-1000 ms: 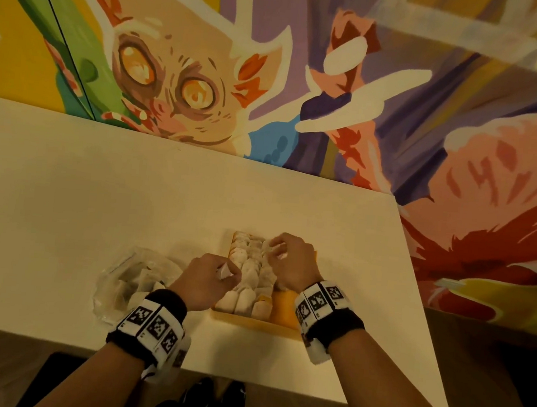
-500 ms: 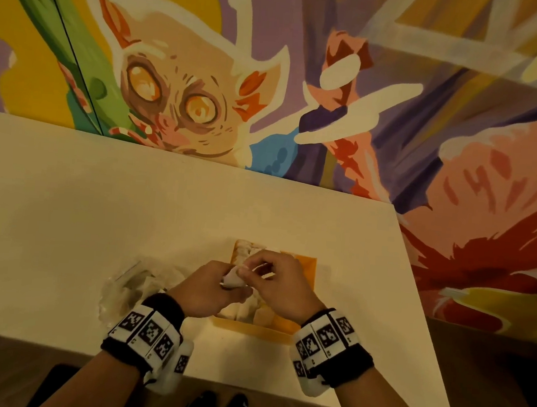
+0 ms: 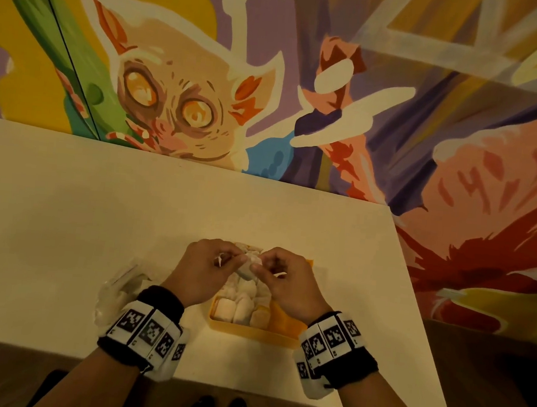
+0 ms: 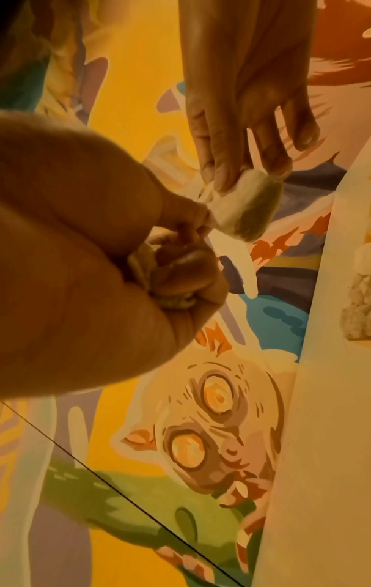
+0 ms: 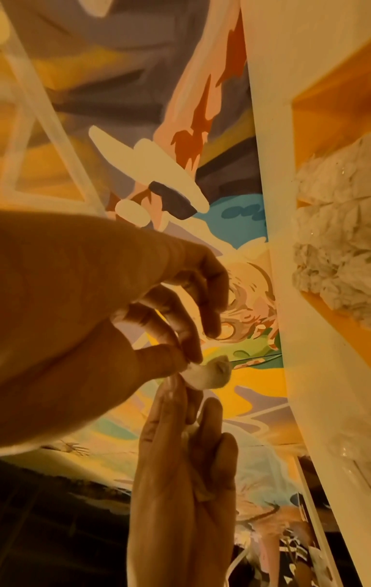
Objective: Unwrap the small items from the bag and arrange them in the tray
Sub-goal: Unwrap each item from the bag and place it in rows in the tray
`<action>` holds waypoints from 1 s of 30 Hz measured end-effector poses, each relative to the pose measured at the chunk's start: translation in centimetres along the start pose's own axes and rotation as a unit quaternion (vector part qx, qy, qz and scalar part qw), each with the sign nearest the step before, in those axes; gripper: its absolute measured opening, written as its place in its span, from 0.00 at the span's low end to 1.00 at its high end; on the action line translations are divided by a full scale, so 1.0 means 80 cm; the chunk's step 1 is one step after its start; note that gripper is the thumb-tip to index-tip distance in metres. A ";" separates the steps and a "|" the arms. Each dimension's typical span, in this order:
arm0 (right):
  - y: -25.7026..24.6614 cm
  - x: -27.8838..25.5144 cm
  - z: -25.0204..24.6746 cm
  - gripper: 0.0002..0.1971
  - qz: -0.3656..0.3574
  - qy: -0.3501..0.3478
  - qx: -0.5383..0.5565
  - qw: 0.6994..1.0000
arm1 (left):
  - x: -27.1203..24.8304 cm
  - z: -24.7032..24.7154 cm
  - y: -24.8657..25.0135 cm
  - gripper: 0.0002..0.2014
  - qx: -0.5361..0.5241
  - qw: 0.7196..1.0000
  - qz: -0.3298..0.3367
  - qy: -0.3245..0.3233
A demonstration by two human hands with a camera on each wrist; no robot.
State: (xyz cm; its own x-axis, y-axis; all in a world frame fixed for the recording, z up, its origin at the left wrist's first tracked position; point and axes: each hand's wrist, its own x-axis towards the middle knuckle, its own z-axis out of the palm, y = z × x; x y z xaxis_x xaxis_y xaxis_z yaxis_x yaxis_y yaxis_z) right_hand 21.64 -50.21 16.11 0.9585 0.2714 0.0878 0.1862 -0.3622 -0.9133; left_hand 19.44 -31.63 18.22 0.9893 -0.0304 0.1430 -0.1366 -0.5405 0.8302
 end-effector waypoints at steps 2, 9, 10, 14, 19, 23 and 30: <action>-0.002 0.000 0.001 0.08 -0.003 0.009 0.010 1.000 | 0.002 0.003 0.001 0.03 -0.001 1.000 -0.004 0.027; -0.003 0.002 0.011 0.06 0.008 0.018 0.012 1.000 | -0.002 0.007 0.004 0.05 -0.031 0.999 -0.013 0.018; -0.002 0.002 0.011 0.05 0.006 0.018 0.004 1.000 | -0.002 0.006 0.003 0.04 -0.034 0.999 -0.016 0.018; 0.005 0.002 0.015 0.07 -0.002 0.012 -0.032 0.999 | 0.001 0.005 0.004 0.07 -0.020 1.000 -0.009 0.018; -0.004 -0.003 0.024 0.08 0.000 -0.002 -0.025 1.000 | 0.003 0.009 0.001 0.07 -0.029 0.999 -0.024 0.013; -0.002 -0.005 0.027 0.08 0.027 -0.009 -0.034 0.999 | 0.004 0.012 -0.005 0.04 -0.048 0.998 -0.040 0.025; 0.008 0.002 0.014 0.12 0.088 -0.067 -0.078 0.991 | 0.003 0.018 -0.028 0.05 -0.076 0.993 -0.091 0.019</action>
State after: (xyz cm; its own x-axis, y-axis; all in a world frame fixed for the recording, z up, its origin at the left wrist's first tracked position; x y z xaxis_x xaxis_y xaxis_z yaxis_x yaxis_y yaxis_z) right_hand 21.69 -49.37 15.11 0.9435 0.3046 -0.1306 0.0602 -0.5450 -0.8363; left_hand 20.04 -31.65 15.63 0.9960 0.0894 0.0006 0.0354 -0.4009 0.9155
